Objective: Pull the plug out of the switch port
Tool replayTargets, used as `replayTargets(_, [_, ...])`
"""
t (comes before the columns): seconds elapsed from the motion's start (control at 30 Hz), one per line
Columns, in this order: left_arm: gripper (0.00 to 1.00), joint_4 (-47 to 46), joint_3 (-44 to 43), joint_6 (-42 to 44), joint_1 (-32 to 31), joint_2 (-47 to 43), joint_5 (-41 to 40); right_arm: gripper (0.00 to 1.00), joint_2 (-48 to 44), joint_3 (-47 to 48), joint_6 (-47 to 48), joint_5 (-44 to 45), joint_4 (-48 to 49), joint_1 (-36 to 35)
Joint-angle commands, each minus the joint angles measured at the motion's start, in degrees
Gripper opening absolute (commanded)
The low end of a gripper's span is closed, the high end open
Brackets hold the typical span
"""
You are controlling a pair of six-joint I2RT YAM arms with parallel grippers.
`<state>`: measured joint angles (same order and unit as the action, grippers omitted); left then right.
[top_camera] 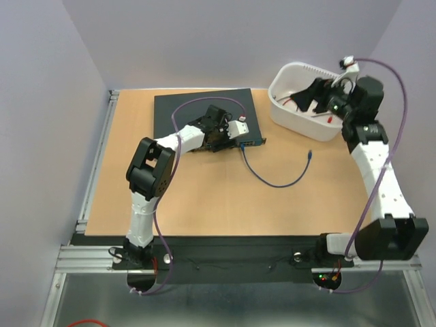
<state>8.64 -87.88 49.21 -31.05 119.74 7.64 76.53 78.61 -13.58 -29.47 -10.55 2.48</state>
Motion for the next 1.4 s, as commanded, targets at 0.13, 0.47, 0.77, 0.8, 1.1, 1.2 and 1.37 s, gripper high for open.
replayTargets(0.13, [0.78,-2.84,-2.13,-2.63,1.52,-0.30,-5.62,0.72,-4.46,-25.50,-12.85,-3.92,16.13,-16.00])
replayTargets(0.47, [0.78,-3.37,-1.51,-4.39,1.78,-0.30,-4.92,0.42,16.94,-36.25,-36.77,-0.84,48.07,-19.09])
replayTargets(0.77, [0.78,-3.72,-1.16,-3.51,1.78,-0.21,-5.53,0.47,33.40,-28.69,-40.11,2.58,54.40,-19.18])
replayTargets(0.8, [0.78,-3.72,-1.07,-3.42,1.78,-0.21,-5.44,0.47,35.42,-28.25,-40.47,3.80,54.93,-19.18])
replayTargets(1.1, [0.78,-3.81,-1.16,-2.80,1.78,0.14,-5.35,0.45,44.31,-23.50,-45.03,5.83,61.60,-19.18])
replayTargets(1.2, [0.78,-3.81,-1.07,-2.45,1.78,0.23,-5.36,0.42,46.07,-23.68,-46.53,7.15,63.54,-19.18])
replayTargets(1.37, [0.78,-3.90,-1.16,-2.45,1.78,0.49,-5.27,0.36,48.27,-22.71,-48.47,7.50,65.47,-19.18])
